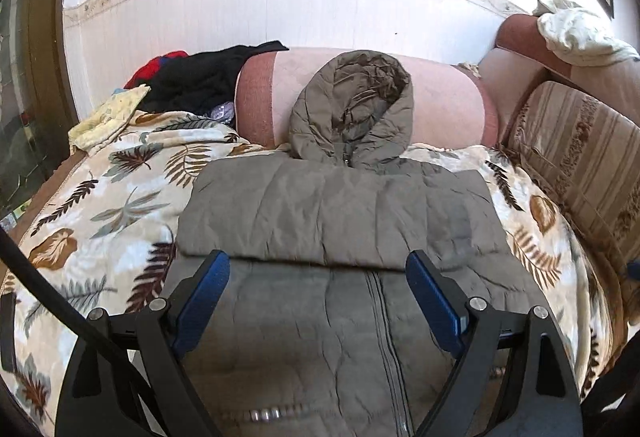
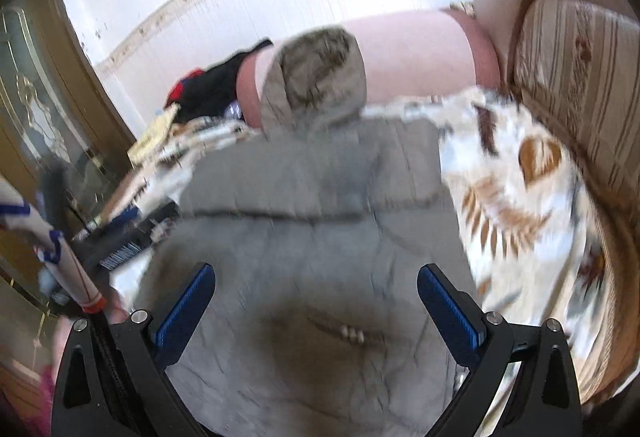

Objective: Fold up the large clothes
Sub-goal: 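Move the right tool to the jacket hood and close on it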

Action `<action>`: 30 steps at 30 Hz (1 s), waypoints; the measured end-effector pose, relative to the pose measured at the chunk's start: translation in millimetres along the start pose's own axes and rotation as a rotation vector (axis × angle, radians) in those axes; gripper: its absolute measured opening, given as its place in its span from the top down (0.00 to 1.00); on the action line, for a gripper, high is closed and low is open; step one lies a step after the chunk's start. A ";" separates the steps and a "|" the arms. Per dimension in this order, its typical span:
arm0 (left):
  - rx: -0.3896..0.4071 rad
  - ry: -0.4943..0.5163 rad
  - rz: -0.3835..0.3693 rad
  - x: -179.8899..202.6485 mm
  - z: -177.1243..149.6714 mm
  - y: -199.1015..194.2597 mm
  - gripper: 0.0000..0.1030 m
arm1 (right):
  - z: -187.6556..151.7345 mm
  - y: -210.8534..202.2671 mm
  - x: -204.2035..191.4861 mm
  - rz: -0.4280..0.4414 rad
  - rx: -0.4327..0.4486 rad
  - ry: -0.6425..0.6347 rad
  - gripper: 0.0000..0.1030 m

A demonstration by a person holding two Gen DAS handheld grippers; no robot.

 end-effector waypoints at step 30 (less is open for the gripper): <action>-0.124 -0.092 0.122 -84.6 -12.6 146.3 0.13 | 310.7 332.5 59.2 -0.161 -0.025 0.116 0.00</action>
Point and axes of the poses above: each gripper's, at about its wrist camera, not at the fingertips, and y roughly the way its jaws point, x to its right, z to its top, the point moved 1 cm from there along y, roughly the way its jaws point, and after that the axes turned 2 degrees about x, right-handed, at the moved point
